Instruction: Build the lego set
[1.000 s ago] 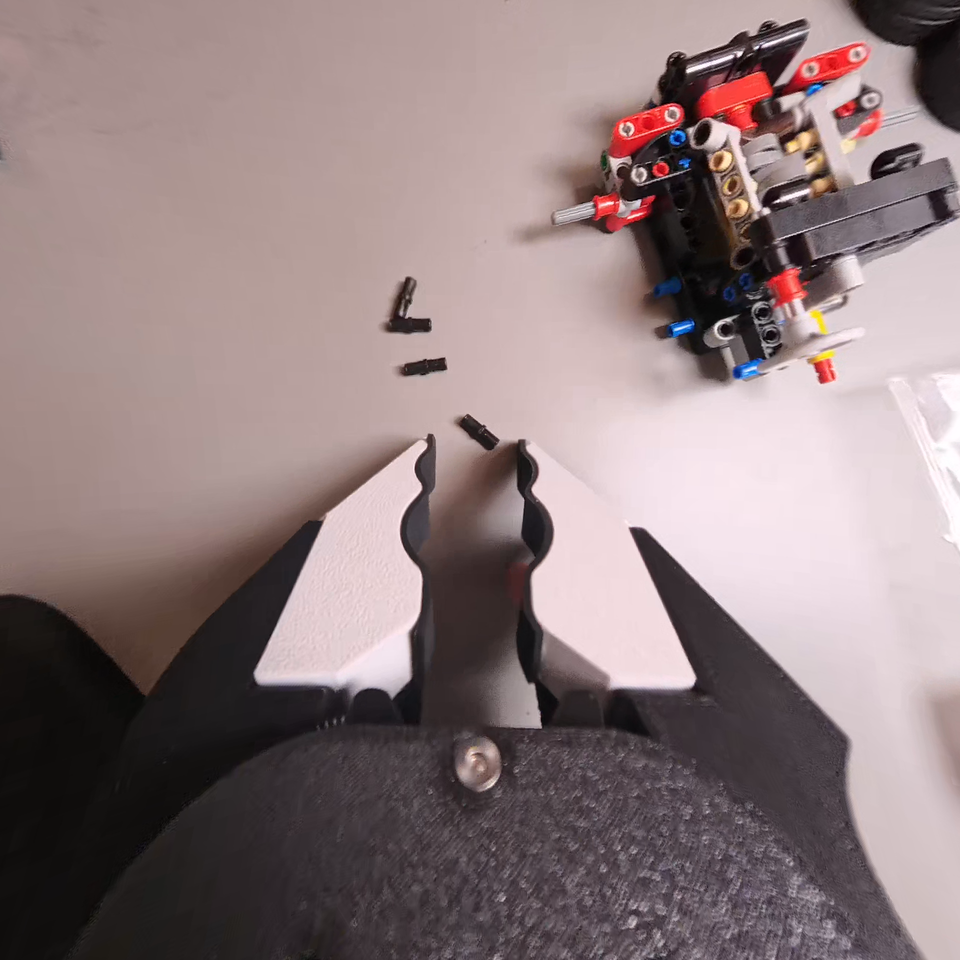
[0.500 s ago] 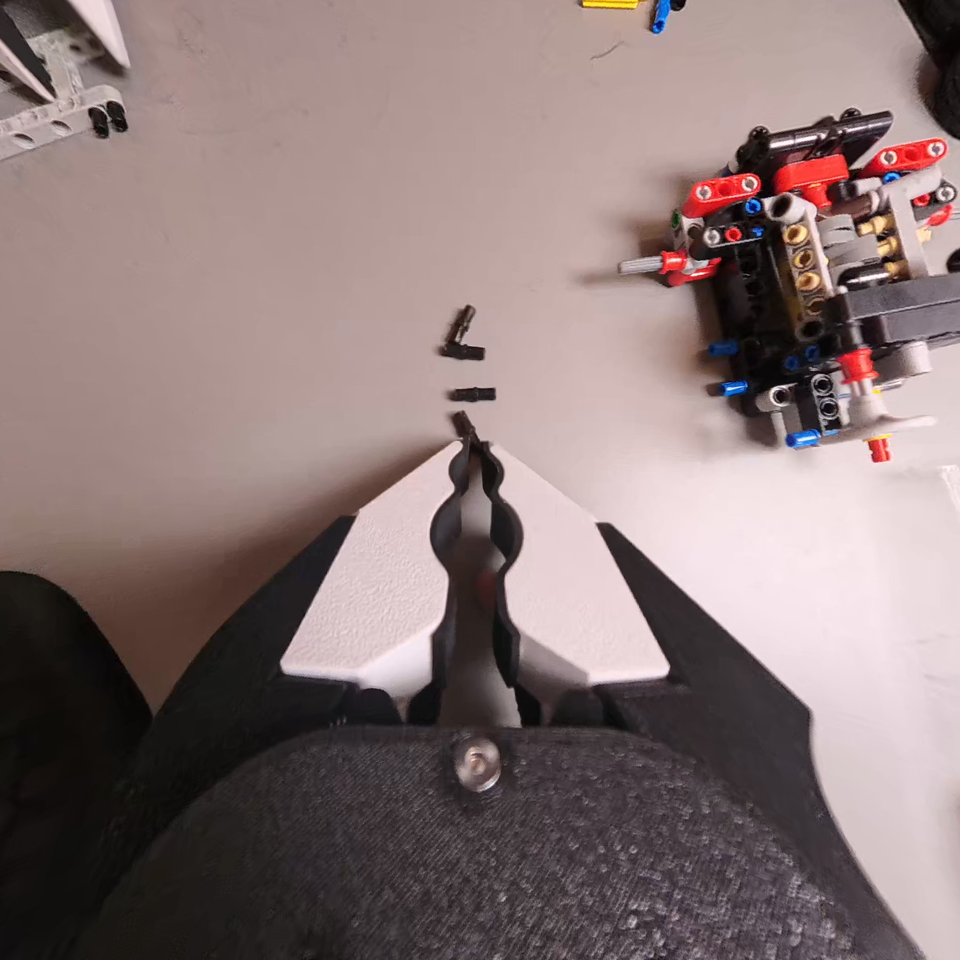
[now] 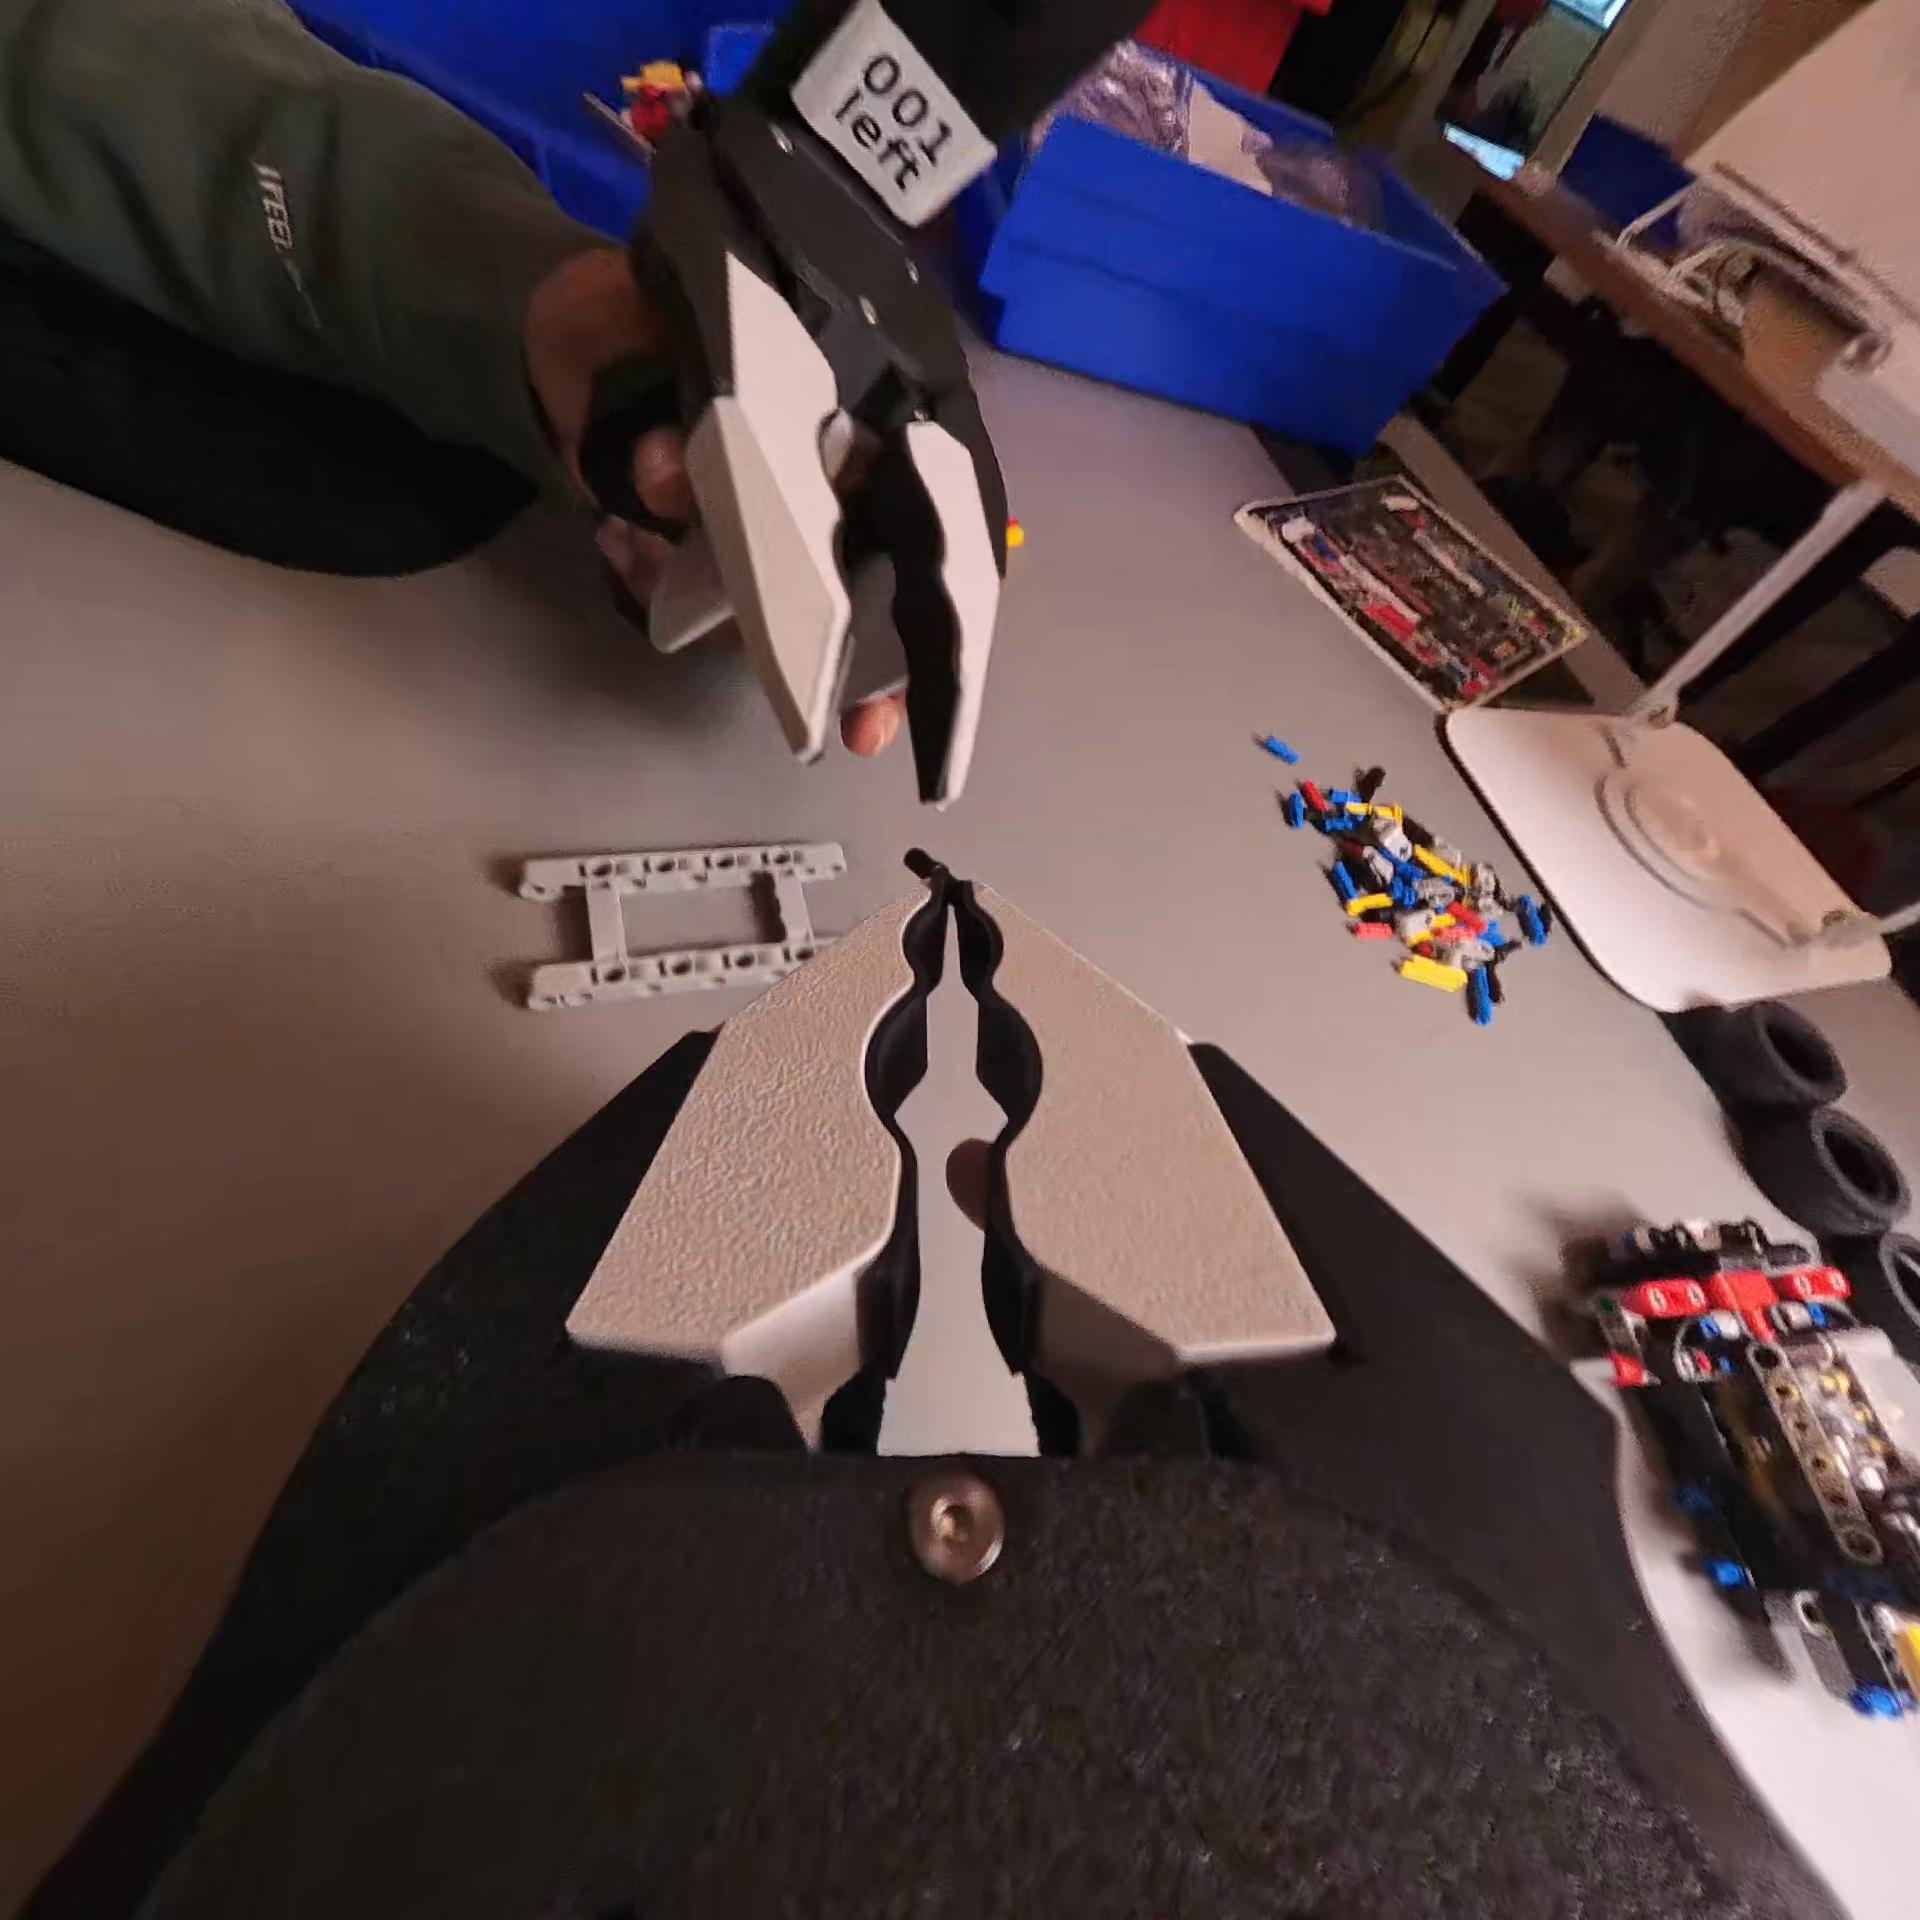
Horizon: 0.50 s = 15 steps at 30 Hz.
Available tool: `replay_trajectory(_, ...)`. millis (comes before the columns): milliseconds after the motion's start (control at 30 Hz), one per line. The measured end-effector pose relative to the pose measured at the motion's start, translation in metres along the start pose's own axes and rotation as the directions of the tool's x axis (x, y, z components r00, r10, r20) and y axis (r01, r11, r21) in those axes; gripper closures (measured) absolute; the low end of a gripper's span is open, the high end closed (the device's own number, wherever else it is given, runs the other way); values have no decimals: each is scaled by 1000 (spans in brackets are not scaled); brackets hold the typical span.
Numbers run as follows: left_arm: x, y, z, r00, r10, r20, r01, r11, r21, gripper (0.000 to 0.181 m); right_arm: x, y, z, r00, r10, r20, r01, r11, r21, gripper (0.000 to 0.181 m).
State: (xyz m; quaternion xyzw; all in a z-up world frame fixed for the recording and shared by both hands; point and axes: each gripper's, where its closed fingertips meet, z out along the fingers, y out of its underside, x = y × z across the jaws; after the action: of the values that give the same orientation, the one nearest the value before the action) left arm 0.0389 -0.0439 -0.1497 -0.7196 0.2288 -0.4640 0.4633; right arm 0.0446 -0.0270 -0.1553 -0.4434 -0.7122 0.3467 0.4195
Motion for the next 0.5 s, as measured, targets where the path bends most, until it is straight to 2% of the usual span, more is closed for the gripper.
replay_trajectory(133, 1, 2, -1, 1000, -1, 18, 1, 1000, -2, 160, -12, -18, 8, 1000, -20, -1, 20, 998, 61, 181)
replay_trajectory(300, 5, 15, 5, 999, 32, 9, -32, 997, -66, 167, -15, -18, 8, 999, 32, 22, -34, 995, 98, 181)
replay_trajectory(500, 6, 15, 5, 999, 37, -7, -38, 997, -62, 179, -17, -17, 7, 998, 45, 39, -49, 991, 123, 181)
